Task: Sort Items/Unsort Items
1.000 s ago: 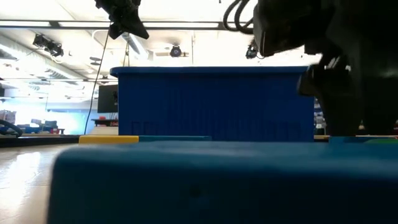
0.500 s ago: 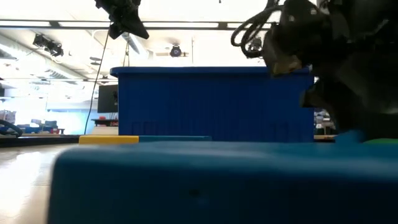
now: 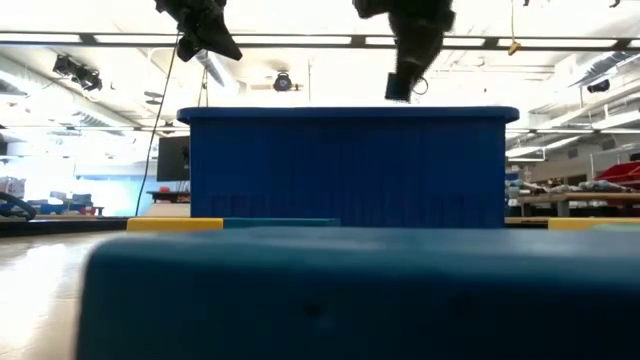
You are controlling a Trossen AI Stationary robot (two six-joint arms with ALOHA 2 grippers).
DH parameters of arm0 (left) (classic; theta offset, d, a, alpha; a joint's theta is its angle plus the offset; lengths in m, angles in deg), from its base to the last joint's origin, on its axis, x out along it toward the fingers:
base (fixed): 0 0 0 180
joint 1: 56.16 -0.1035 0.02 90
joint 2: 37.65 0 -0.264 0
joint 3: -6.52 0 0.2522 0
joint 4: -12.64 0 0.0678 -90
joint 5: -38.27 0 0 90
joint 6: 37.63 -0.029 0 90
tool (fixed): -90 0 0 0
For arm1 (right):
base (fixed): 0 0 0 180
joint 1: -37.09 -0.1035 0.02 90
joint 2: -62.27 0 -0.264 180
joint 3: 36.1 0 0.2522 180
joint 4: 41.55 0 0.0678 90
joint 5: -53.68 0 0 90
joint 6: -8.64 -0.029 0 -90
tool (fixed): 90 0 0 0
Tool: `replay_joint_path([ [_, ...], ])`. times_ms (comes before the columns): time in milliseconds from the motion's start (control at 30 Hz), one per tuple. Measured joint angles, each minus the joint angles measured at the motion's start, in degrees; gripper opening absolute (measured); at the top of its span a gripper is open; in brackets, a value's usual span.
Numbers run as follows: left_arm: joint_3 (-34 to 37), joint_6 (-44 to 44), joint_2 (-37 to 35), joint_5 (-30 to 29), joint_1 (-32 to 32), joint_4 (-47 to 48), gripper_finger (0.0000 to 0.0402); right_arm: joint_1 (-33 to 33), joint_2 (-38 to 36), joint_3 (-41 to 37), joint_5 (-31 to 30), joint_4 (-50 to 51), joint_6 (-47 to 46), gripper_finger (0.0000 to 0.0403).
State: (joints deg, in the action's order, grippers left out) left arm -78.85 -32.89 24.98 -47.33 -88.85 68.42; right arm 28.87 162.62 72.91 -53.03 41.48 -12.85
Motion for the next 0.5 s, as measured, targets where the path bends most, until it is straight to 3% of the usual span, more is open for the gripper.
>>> replay_joint_path([
  [133, 0.0, -0.04, 0.0, 0.03, 0.02, 0.0, 0.0012, 8.66, -2.75, 4.65, -5.44, 1.84, 2.59, 0.0128],
  [333, 0.0, -0.25, 0.0, 0.07, 0.01, -0.07, 0.0012, 21.51, -3.12, 5.15, -5.78, 1.39, 3.71, 0.0131],
  [500, 0.0, -0.22, 0.0, 0.11, 0.02, -0.04, 0.0012, 26.98, -3.22, 5.15, -0.03, -1.09, 3.71, 0.0247],
])
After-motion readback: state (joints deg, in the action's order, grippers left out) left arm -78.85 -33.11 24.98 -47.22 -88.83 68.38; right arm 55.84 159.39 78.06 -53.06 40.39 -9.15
